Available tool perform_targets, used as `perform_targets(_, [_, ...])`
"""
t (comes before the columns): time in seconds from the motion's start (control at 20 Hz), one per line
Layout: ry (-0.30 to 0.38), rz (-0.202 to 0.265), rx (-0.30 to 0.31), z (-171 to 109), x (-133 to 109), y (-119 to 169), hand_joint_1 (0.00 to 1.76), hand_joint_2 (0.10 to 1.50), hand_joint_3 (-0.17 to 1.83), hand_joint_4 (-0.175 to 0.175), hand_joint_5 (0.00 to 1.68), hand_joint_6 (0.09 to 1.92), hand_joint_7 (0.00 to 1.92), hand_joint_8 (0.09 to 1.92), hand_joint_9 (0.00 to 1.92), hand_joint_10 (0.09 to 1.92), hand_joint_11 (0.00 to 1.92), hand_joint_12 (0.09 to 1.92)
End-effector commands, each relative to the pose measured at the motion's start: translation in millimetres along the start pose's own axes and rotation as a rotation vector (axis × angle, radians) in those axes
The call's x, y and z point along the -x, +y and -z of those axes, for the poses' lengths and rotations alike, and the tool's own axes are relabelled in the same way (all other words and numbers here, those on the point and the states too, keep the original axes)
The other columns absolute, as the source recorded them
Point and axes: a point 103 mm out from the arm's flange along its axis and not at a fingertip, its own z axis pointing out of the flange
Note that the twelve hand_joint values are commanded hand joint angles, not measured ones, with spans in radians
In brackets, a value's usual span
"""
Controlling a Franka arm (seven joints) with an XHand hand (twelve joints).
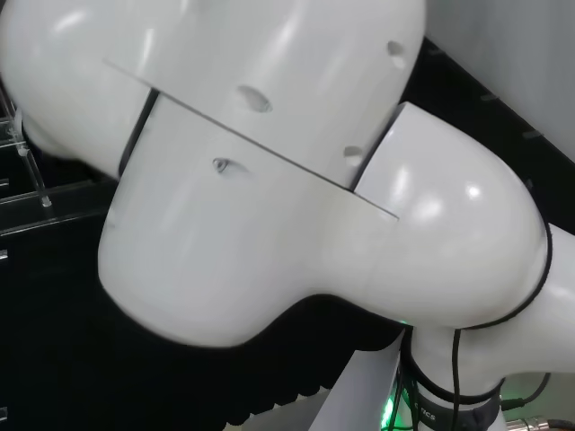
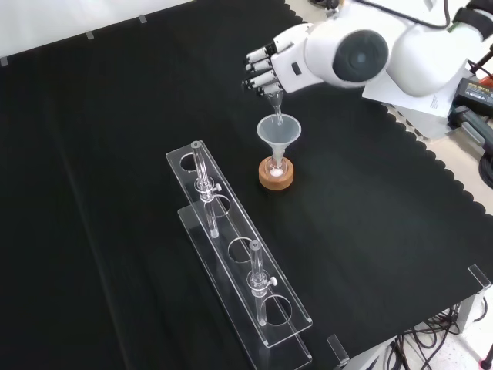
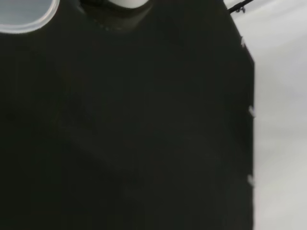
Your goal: Pour all the NaCl from the weighing funnel into the round-bottom flask.
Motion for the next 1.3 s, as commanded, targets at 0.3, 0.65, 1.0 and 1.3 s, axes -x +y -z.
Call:
perform_targets(0.3, [0.394, -0.005, -0.022, -28.5, 31.1, 4.1, 1.14, 1.02, -0.17, 0.175, 1.47, 0.16, 0.53, 0.67, 0.99, 0.18, 0.84, 0.97])
perform_targets(0.65, [0.628, -0.016, -0.012, -41.8, 48.7, 4.2, 1.14, 1.02, -0.17, 0.175, 1.47, 0.16, 0.54, 0.67, 0.99, 0.19, 0.84, 0.97])
perform_targets(1.0, [0.773, -0.053, 0.004, -55.4, 64.5, 2.6, 1.14, 1.02, -0.17, 0.175, 1.47, 0.16, 0.54, 0.67, 0.99, 0.19, 0.84, 0.97])
perform_targets(1.3, [0.814, -0.095, 0.013, -69.5, 83.2, 2.2, 1.14, 1.02, -0.17, 0.175, 1.47, 0.16, 0.54, 0.67, 0.99, 0.19, 0.84, 0.97])
